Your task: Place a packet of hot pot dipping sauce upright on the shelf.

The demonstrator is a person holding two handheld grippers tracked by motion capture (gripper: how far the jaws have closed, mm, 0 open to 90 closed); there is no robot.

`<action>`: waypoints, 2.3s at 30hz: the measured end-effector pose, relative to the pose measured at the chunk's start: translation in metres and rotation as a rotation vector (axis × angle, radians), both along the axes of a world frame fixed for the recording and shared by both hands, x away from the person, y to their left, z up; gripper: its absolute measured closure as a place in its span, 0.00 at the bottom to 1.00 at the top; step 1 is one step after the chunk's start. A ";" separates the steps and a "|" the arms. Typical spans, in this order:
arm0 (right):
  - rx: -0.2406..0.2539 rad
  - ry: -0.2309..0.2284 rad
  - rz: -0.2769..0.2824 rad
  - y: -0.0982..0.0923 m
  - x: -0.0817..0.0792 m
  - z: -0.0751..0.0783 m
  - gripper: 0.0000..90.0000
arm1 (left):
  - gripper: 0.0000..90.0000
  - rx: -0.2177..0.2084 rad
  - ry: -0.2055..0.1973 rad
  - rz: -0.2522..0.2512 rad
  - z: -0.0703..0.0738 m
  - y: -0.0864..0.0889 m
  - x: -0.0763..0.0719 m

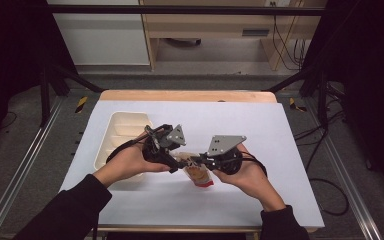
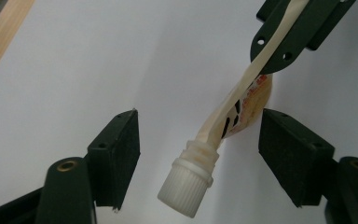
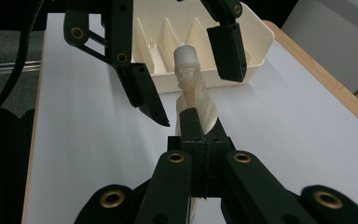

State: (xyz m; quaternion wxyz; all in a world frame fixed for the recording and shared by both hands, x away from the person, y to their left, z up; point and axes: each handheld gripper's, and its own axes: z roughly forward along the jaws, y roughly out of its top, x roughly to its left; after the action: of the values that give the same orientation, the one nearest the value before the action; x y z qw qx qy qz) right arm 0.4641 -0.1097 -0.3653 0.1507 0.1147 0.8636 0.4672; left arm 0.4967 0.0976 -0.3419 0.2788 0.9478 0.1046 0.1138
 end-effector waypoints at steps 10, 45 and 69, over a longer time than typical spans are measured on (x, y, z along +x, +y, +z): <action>0.003 0.003 0.003 0.001 0.000 0.000 1.00 | 0.55 0.022 0.035 -0.039 -0.005 -0.003 0.004; -0.026 0.040 -0.192 -0.022 -0.007 -0.033 0.14 | 0.84 0.071 0.041 -0.118 -0.007 -0.011 -0.005; -0.017 0.120 -0.546 -0.079 -0.016 -0.069 0.09 | 0.84 0.080 0.032 -0.095 -0.006 -0.013 -0.009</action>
State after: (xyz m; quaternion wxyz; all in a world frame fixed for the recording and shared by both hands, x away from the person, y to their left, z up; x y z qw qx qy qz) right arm 0.4483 -0.1886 -0.4344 0.2207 0.3695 0.8119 0.3944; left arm 0.4881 0.0847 -0.3484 0.2441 0.9638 0.0594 0.0894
